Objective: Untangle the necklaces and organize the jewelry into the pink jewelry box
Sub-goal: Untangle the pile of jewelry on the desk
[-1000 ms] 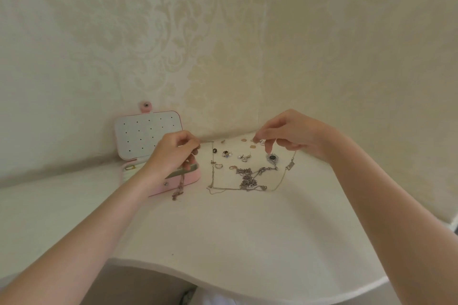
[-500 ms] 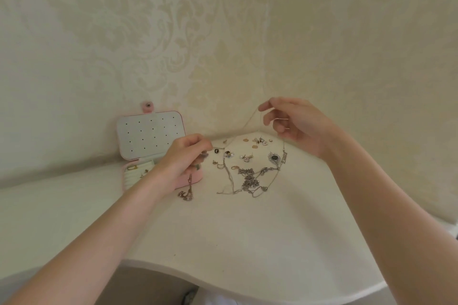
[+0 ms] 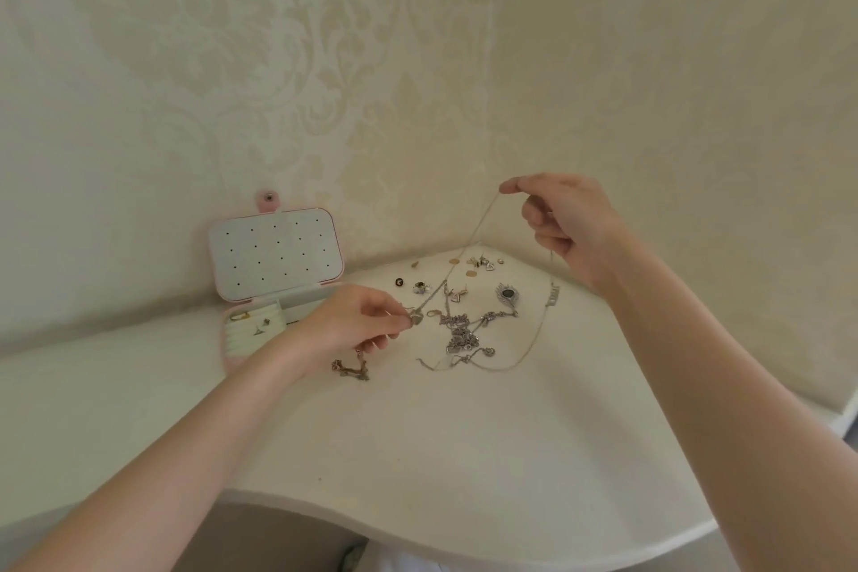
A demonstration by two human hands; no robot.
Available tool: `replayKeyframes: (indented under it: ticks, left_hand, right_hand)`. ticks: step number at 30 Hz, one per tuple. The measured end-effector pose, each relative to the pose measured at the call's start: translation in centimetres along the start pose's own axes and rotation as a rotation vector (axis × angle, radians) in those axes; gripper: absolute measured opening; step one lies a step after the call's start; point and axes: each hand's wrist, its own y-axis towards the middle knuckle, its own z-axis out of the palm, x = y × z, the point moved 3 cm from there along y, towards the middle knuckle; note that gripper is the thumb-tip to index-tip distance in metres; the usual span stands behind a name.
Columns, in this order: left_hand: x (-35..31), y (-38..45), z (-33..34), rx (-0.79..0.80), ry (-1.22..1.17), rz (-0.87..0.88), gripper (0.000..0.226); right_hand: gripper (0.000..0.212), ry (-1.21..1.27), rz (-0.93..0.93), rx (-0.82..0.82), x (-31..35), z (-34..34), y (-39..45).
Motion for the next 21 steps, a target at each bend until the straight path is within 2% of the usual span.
replayKeyframes:
  ticks: [3, 11, 15, 18, 21]
  left_hand:
    - [-0.4, 0.0, 0.0, -0.036, 0.006, 0.029, 0.013]
    - [-0.2, 0.1, -0.2, -0.036, 0.077, 0.046, 0.010]
    - [0.6, 0.4, -0.4, -0.039, 0.313, 0.040, 0.005]
    - [1.5, 0.6, -0.5, -0.025, 0.506, 0.024, 0.008]
    - [2.1, 0.8, -0.6, -0.011, 0.575, 0.034, 0.017]
  right_hand:
    - [0.019, -0.112, 0.002, 0.045, 0.0, 0.2, -0.3]
    - [0.020, -0.372, 0.062, 0.381, -1.3, 0.9, -1.2]
    - [0.018, -0.576, 0.173, 0.539, -3.2, 0.5, -2.0]
    - [0.016, -0.776, 0.271, 0.541, -4.5, -0.3, -2.0]
    - [0.013, -0.957, 0.379, 0.557, -5.6, -0.7, -1.9]
